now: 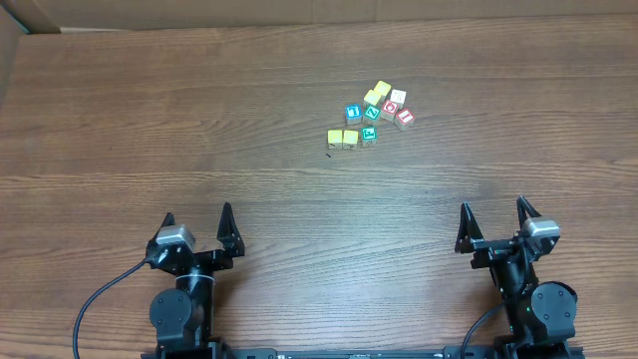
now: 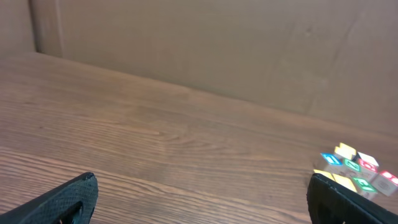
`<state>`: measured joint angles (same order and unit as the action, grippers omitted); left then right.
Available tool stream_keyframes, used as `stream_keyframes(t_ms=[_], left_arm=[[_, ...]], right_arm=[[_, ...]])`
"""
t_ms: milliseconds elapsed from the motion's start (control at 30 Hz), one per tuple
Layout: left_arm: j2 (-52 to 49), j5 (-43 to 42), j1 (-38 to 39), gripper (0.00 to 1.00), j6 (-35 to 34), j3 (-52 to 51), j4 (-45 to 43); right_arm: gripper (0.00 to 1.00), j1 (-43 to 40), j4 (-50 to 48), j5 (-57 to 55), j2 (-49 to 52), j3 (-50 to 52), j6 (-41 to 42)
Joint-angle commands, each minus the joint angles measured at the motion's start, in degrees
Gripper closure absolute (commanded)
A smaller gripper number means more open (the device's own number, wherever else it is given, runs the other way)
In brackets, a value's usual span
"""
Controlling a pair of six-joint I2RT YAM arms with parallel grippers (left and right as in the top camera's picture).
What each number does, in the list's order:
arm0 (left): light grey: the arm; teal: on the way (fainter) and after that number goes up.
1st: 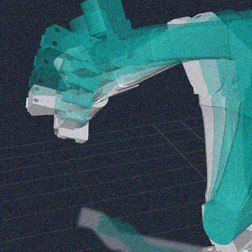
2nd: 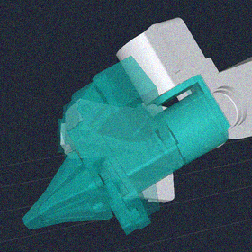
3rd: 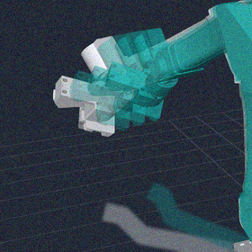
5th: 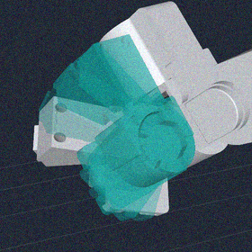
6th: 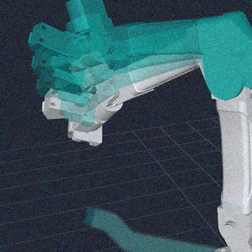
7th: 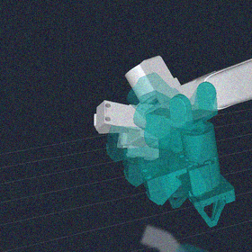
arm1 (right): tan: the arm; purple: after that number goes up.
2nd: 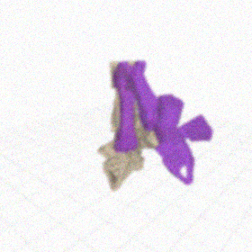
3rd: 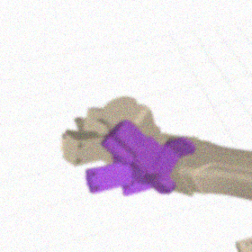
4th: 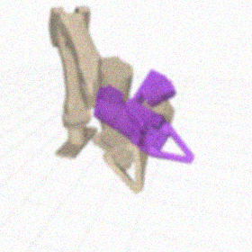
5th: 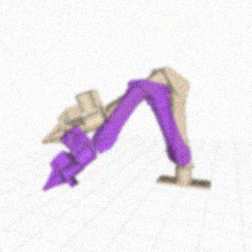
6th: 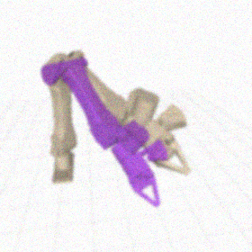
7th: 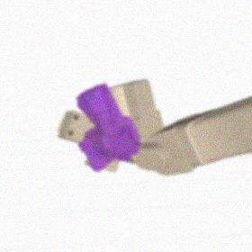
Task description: Flip 4 blocks
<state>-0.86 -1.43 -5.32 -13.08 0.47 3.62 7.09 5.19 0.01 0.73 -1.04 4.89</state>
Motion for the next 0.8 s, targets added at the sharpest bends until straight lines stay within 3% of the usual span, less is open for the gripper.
stream_keyframes(t_ms=[0,267,533,767], left_arm=[[0.52,-3.06,0.11,0.00,1.07,-0.20,0.55],[0.52,-2.10,0.09,0.00,1.09,-0.20,-0.37],[-0.59,-10.51,0.13,0.00,1.11,0.39,0.74],[-0.90,-14.73,0.11,0.00,1.77,9.66,13.20]], right_arm=[[0.00,-0.42,-0.37,0.13,-0.57,0.57,-0.24],[0.00,-0.42,-0.55,-1.84,-0.55,0.57,-0.46],[0.00,-0.42,-0.66,-2.25,-0.57,0.57,-0.46],[0.00,-0.42,-0.37,-1.14,-0.57,0.00,1.53]])
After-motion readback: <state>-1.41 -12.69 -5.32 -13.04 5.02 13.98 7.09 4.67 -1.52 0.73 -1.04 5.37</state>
